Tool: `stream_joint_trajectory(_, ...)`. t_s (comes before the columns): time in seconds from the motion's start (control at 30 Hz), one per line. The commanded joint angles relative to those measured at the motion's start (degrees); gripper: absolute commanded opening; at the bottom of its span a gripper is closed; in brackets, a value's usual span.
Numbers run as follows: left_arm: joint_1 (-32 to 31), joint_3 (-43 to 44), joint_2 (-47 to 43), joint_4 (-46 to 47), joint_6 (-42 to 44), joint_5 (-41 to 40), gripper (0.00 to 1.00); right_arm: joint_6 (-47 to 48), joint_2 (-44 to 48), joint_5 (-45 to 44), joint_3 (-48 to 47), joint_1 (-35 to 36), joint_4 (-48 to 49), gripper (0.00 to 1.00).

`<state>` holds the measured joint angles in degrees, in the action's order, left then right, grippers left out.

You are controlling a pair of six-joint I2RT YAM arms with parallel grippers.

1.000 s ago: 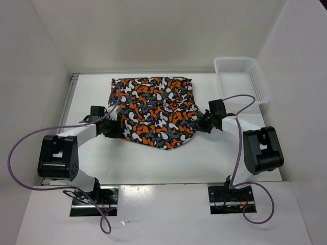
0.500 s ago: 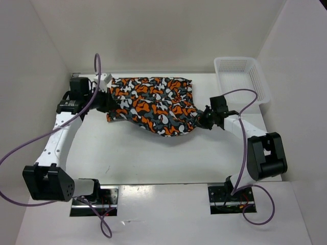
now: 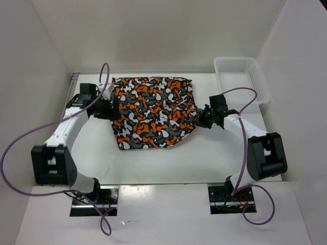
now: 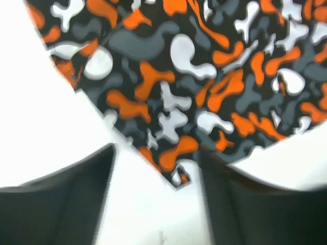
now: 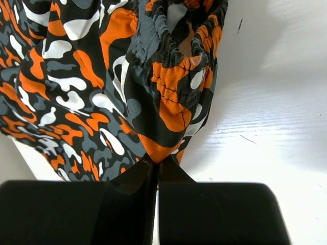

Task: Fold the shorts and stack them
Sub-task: Flatten the shorts out

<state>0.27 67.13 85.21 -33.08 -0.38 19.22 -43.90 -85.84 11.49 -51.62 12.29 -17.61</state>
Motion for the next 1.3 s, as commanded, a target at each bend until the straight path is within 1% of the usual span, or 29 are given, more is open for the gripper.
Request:
stream_joint_trajectory(0.0,0.2,-7.7,-10.7,-1.5,0.4,-3.8,0.69,0.0,1.2,0.0,-1.4,0.6,0.7,0.00)
stream_joint_trajectory(0.03,0.2,-10.4,-14.9,-0.9,0.4,-3.8,0.52,0.0,1.2,0.5,-1.4,0.6,0.7,0.00)
stream_joint_trajectory(0.07,0.2,-13.2,-17.0,-0.3,0.4,-3.1,0.35,0.0,0.7,0.6,-1.9,0.6,0.7,0.00)
stream_joint_trajectory(0.1,-0.4,-18.4,-18.8,-0.3,0.4,-3.1,0.09,0.0,0.7,0.6,-1.9,0.6,0.7,0.00)
stream_joint_trajectory(0.13,-1.0,-21.0,-21.7,0.8,0.4,-1.3,0.03,0.0,0.7,0.6,-2.4,0.6,0.7,0.00)
stream_joint_trajectory(0.17,-1.6,-23.2,-22.5,0.8,0.4,-0.5,0.00,0.0,0.2,0.6,-2.4,0.6,0.7,0.00)
stream_joint_trajectory(0.2,-2.5,-26.6,-23.1,2.0,0.4,0.3,0.05,0.0,0.1,0.6,-2.4,1.1,0.7,0.00)
stream_joint_trajectory(0.23,-3.9,-27.8,-23.1,3.8,0.4,2.3,0.21,0.0,0.1,0.6,-2.4,1.2,0.7,0.00)
stream_joint_trajectory(0.27,-3.9,-28.8,-23.1,4.6,0.4,3.0,0.47,0.0,0.1,0.6,-3.0,1.2,0.7,0.00)
stream_joint_trajectory(0.33,-4.4,-29.9,-19.9,5.8,0.4,3.7,0.79,0.0,0.1,0.6,-3.0,1.2,0.7,0.00)
stream_joint_trajectory(0.37,-4.4,-29.9,-18.9,6.4,0.4,3.7,0.83,0.0,0.1,0.6,-3.0,1.2,0.7,0.00)
stream_joint_trajectory(0.43,-4.4,-30.6,-16.0,10.6,0.4,3.7,0.83,0.0,0.1,0.6,-3.0,1.2,0.7,0.00)
stream_joint_trajectory(0.5,-4.9,-31.1,-12.3,15.5,0.4,5.0,0.79,0.0,0.7,0.6,-3.0,1.2,0.7,0.00)
stream_joint_trajectory(0.6,-6.3,-31.1,-7.4,18.9,0.4,5.6,0.75,0.0,1.2,0.6,-2.4,1.2,0.7,0.00)
stream_joint_trajectory(0.63,-7.0,-30.6,-6.4,21.2,0.4,6.2,0.68,0.0,1.2,0.6,-2.4,1.2,0.7,0.00)
stream_joint_trajectory(0.67,-7.0,-30.0,-5.6,21.2,0.4,6.2,0.60,0.0,1.2,0.6,-2.4,1.2,0.7,0.00)
stream_joint_trajectory(0.7,-7.0,-29.5,-5.1,21.2,0.4,6.2,0.48,0.0,1.8,0.6,-1.9,1.2,0.7,0.00)
stream_joint_trajectory(0.73,-7.0,-28.9,-5.1,20.3,0.4,6.2,0.21,0.0,1.8,0.6,-1.9,1.2,0.7,0.00)
stream_joint_trajectory(0.77,-7.0,-27.0,-5.1,19.0,0.4,6.2,0.09,0.0,1.8,0.6,-1.9,1.2,0.7,0.00)
stream_joint_trajectory(0.8,-7.0,-25.9,-6.4,15.7,0.4,6.2,0.02,0.0,2.3,0.6,-1.9,1.2,0.1,0.00)
stream_joint_trajectory(0.83,-7.0,-24.9,-7.3,13.9,0.4,6.2,0.00,0.0,2.3,0.6,-1.9,1.2,0.1,0.00)
stream_joint_trajectory(0.93,-7.0,-23.5,-15.3,8.6,0.4,9.8,0.00,0.0,2.9,-0.1,-1.9,1.2,-0.9,0.00)
stream_joint_trajectory(0.97,-7.0,-23.5,-17.9,7.9,0.4,10.7,0.00,0.0,2.9,-1.1,-1.9,1.2,-0.9,0.00)
stream_joint_trajectory(1.0,-7.0,-23.5,-23.1,6.8,0.4,11.2,0.00,0.0,2.9,-1.8,-1.9,1.2,-0.9,0.00)
stream_joint_trajectory(1.1,-7.0,-21.4,-27.6,6.3,0.4,11.2,0.00,0.0,2.2,-1.8,-2.6,1.2,-0.9,0.00)
stream_joint_trajectory(1.13,-7.0,-20.3,-26.6,7.5,0.4,10.4,0.00,0.0,1.3,-1.8,-3.4,1.2,-0.9,0.00)
stream_joint_trajectory(1.23,-7.0,-15.7,-16.1,12.7,0.4,10.4,0.00,-0.5,-0.4,-0.6,-4.1,1.2,0.5,0.00)
stream_joint_trajectory(1.27,-7.0,-13.9,-8.7,14.0,0.4,9.7,0.00,-0.5,-0.9,0.4,-4.6,1.2,1.1,0.00)
